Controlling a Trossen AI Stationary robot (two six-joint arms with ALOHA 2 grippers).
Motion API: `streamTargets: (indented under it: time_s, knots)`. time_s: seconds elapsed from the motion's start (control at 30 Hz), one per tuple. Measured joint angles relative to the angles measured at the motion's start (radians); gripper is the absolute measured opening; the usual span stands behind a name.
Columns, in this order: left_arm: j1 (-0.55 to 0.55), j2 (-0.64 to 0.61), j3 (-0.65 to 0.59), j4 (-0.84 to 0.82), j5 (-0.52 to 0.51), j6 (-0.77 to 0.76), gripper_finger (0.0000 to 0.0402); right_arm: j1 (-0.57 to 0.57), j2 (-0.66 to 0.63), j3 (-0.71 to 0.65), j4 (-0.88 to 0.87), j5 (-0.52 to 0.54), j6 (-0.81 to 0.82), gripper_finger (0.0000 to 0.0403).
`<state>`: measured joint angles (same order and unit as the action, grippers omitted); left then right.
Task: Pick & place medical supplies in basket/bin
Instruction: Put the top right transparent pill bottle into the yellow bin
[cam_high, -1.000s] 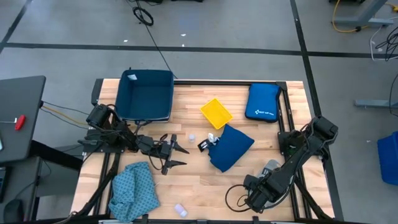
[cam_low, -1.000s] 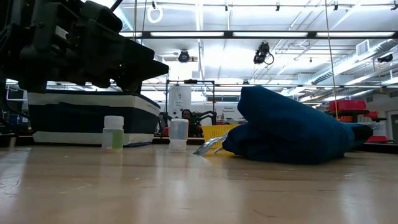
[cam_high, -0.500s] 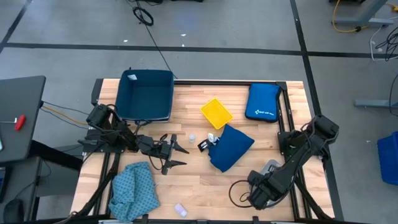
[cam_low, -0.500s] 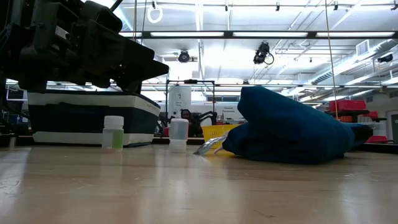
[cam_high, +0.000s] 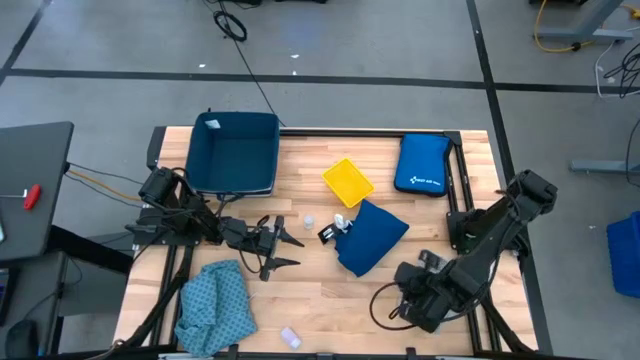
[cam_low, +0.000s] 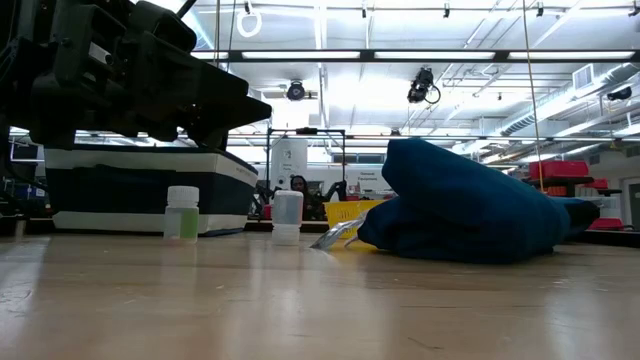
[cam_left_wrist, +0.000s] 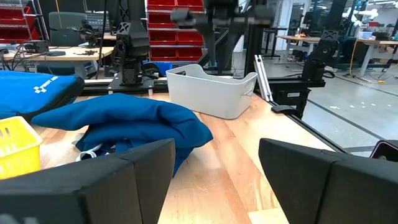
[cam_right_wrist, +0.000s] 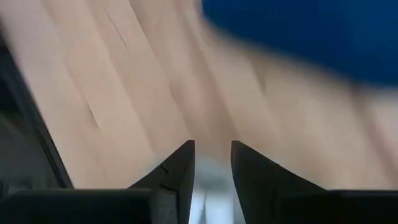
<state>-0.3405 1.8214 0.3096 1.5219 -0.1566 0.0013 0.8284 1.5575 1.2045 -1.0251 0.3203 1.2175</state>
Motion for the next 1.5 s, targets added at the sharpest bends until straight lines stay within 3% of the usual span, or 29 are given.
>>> streamTargets:
  time_s: [0.23, 0.37, 0.47, 0.6, 0.7, 0.83, 0.93, 1.07, 1.27, 1.5]
  knots:
    - [0.000, 0.000, 0.000, 0.004, 0.000, -0.002, 0.0236, -0.004, -0.021, -0.011, 0.285, 0.475, -0.429, 0.0105]
    - [0.000, -0.001, 0.000, 0.053, 0.001, -0.006, 0.0236, -0.024, -0.021, -0.128, 0.634, 0.645, -0.677, 0.0105]
    - [0.000, -0.024, -0.001, 0.050, 0.001, -0.010, 0.0236, -0.054, -0.021, -0.305, 1.099, 0.616, -0.895, 0.0105]
    - [0.000, -0.060, -0.001, 0.048, 0.000, -0.002, 0.0236, -0.135, 0.013, -0.564, 1.793, 0.363, -1.095, 0.0105]
    - [0.002, -0.083, -0.015, 0.047, -0.017, 0.006, 0.0236, -0.196, 0.041, -0.665, 2.088, 0.207, -1.146, 0.0105]
    - [0.027, -0.096, -0.062, 0.035, -0.122, -0.020, 0.0236, -0.274, 0.046, -0.686, 2.102, 0.130, -1.190, 0.0105]
    - [0.074, -0.096, -0.092, 0.013, -0.142, -0.089, 0.0236, -0.334, 0.046, -0.677, 2.089, 0.080, -1.220, 0.0105]
    - [0.146, -0.096, -0.094, -0.052, -0.090, -0.164, 0.0237, -0.399, 0.046, -0.673, 2.079, 0.016, -1.247, 0.0105]
    - [0.194, -0.096, -0.057, -0.104, -0.046, -0.159, 0.0254, -0.447, 0.046, -0.673, 2.070, 0.001, -1.260, 0.0105]
    - [0.225, -0.096, 0.034, -0.391, -0.050, -0.154, 0.0259, -0.453, 0.046, -0.673, 2.040, -0.011, -1.260, 0.0105]
